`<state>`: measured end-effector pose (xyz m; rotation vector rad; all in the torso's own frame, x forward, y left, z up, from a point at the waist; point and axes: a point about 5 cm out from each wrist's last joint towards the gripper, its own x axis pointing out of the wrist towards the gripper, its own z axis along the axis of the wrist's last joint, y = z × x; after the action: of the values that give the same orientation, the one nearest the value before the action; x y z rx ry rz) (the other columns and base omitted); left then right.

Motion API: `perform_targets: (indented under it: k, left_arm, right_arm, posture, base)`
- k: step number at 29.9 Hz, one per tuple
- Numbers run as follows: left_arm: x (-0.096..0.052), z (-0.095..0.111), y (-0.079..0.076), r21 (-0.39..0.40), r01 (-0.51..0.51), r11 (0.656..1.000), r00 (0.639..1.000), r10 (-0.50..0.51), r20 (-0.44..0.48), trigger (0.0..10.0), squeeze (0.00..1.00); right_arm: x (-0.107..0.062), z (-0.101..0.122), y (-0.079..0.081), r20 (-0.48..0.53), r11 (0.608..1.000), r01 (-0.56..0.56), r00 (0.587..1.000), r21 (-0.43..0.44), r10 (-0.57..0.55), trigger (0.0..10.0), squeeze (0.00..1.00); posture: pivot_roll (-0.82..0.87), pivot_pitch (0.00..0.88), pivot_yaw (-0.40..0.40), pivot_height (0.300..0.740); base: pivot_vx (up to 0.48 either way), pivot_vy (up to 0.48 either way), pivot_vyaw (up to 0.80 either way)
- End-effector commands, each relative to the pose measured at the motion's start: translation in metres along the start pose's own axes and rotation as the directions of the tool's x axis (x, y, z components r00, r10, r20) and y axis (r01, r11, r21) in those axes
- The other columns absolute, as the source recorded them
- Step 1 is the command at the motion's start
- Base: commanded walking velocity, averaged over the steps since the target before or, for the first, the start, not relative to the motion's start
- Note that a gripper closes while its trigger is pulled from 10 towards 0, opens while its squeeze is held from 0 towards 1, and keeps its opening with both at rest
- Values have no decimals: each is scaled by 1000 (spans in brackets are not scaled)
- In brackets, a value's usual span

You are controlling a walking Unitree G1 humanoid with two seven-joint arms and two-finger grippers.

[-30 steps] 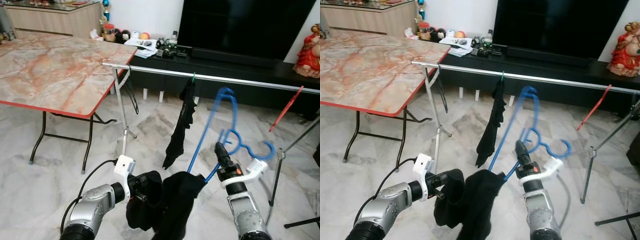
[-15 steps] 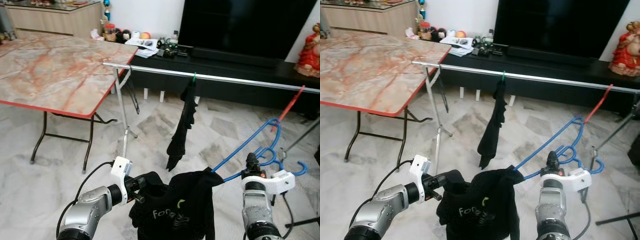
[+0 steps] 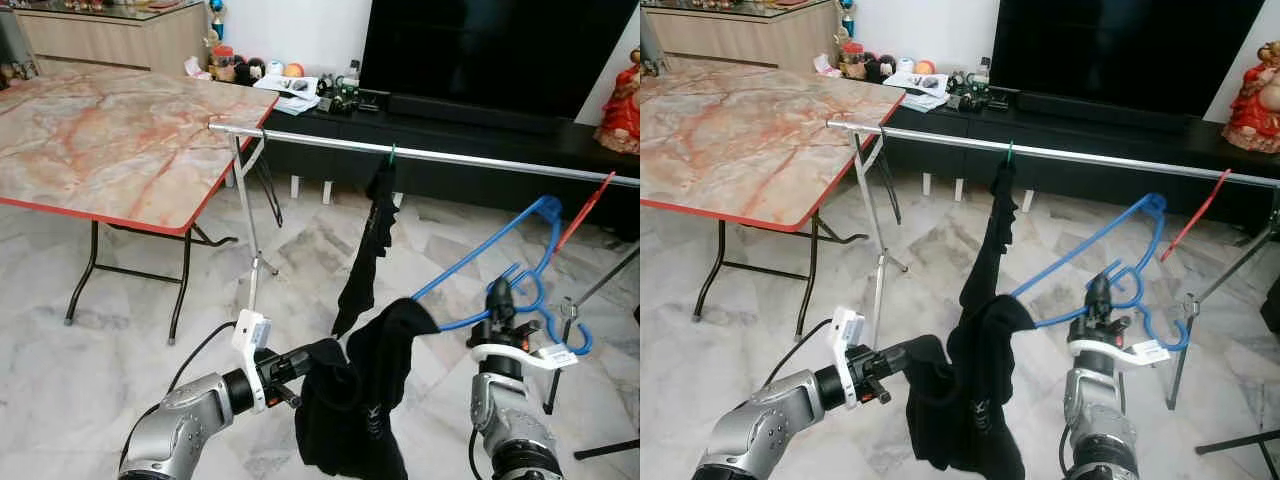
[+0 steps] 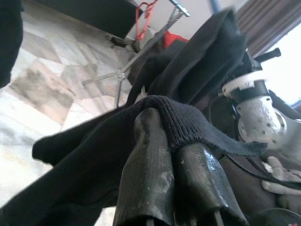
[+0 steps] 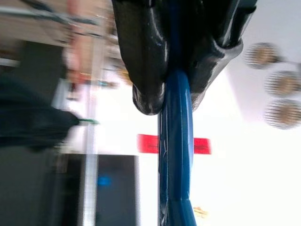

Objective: Hang hanger

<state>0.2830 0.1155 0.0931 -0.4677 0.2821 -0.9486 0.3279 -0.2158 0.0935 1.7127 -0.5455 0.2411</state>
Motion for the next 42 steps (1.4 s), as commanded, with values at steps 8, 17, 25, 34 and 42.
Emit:
perform_targets:
  k: [8, 17, 25, 34, 42]
  left_arm:
    - [4, 3, -14, -37, 78, 996, 997, -77, 32, 0, 0]
    - [-7, -6, -11, -20, 55, 998, 997, -56, -56, 0, 0]
    - [-30, -44, -1, 86, 21, 996, 930, 12, -368, 0, 0]
    - [-69, -66, 6, 195, 77, 978, 765, 68, -640, 118, 0]
    - [-86, -75, 19, 266, 40, 963, 669, 172, -723, 980, 0]
  right_arm:
    - [5, -30, 21, -287, 966, -257, 928, -34, 237, 10000, 0]
    - [26, 23, 25, 67, 971, -125, 988, -202, 140, 10000, 0]
    - [52, 45, 55, 136, 931, -200, 959, -304, 250, 10000, 0]
    - [70, 45, 70, 56, 884, -241, 956, -401, 287, 10000, 0]
    - [69, 38, 62, 69, 902, -204, 966, -380, 248, 10000, 0]
  posture:
    - [170, 0, -78, 740]
    - [182, 0, -73, 740]
    - [183, 0, -70, 740]
    - [191, 0, -68, 740]
    - [190, 0, -68, 740]
  base:
    - [0, 0, 0]
    - [0, 0, 0]
    - [0, 0, 0]
    - [0, 0, 0]
    - [0, 0, 0]
